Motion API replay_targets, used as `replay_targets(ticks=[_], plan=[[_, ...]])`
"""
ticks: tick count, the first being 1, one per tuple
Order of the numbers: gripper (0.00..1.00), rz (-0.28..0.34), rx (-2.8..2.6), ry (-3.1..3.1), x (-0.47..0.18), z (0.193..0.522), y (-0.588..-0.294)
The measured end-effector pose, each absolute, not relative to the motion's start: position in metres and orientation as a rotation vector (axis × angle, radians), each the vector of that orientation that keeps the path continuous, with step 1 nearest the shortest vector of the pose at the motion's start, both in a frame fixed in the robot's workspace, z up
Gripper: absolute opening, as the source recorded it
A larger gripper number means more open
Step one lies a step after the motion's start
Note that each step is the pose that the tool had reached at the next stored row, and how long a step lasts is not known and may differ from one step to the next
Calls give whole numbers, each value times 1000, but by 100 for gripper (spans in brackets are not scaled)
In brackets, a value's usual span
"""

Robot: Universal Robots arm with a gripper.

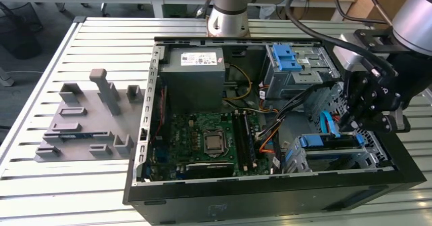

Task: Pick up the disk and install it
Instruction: 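Insert the second disk wire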

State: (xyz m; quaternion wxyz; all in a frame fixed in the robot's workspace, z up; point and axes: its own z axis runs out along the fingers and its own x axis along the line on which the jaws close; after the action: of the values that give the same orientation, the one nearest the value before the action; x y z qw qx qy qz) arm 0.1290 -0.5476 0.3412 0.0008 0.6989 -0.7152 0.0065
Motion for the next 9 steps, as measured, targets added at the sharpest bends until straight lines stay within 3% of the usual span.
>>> replay_targets(ticks=[9], plan=[[16,9,2205,-2248,129,337,-552]])
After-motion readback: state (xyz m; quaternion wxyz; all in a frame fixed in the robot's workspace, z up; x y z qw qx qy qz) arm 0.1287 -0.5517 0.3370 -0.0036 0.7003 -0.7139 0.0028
